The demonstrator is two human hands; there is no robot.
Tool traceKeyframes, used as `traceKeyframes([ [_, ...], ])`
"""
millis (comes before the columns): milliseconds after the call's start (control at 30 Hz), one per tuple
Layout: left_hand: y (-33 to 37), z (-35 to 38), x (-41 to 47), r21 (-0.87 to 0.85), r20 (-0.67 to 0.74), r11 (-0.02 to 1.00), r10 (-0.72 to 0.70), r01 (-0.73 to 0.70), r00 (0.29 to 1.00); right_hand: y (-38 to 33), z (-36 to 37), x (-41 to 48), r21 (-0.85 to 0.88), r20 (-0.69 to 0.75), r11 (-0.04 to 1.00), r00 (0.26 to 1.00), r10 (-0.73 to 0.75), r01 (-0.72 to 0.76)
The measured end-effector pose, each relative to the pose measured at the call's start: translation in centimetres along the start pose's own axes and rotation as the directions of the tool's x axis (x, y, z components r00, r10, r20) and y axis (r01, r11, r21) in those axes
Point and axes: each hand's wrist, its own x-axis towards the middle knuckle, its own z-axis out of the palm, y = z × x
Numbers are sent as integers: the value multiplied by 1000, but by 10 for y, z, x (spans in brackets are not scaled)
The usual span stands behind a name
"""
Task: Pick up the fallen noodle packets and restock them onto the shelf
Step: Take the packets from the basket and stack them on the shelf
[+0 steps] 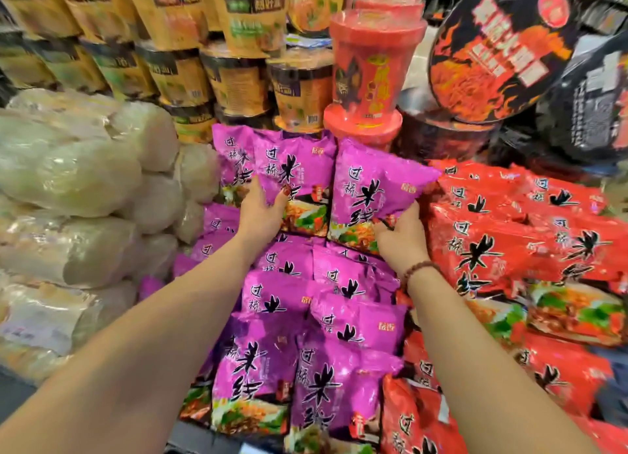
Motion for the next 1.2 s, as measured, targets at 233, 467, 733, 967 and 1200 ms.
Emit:
traceKeyframes([
  [233, -12, 6, -7, 309, -196, 843, 509, -440, 838, -1, 6, -34, -249, -176, 965, 975, -133, 87],
  [467, -16, 6, 5, 648, 300, 467, 569, -601, 766, 3, 17, -19, -789, 24, 467, 780, -626, 399],
  [733, -9, 8, 15, 762, 411, 352, 385, -543, 826, 9, 25, -1, -792, 108, 470, 848, -519, 389],
  [967, 10, -12, -4, 724, 419, 398, 396, -564, 817, -10, 13, -20, -786, 115, 501, 882, -457, 362],
  [1200, 16, -71, -58, 573, 388, 473, 562, -669, 730, -32, 10, -83, -741, 5, 556, 831, -556, 376],
])
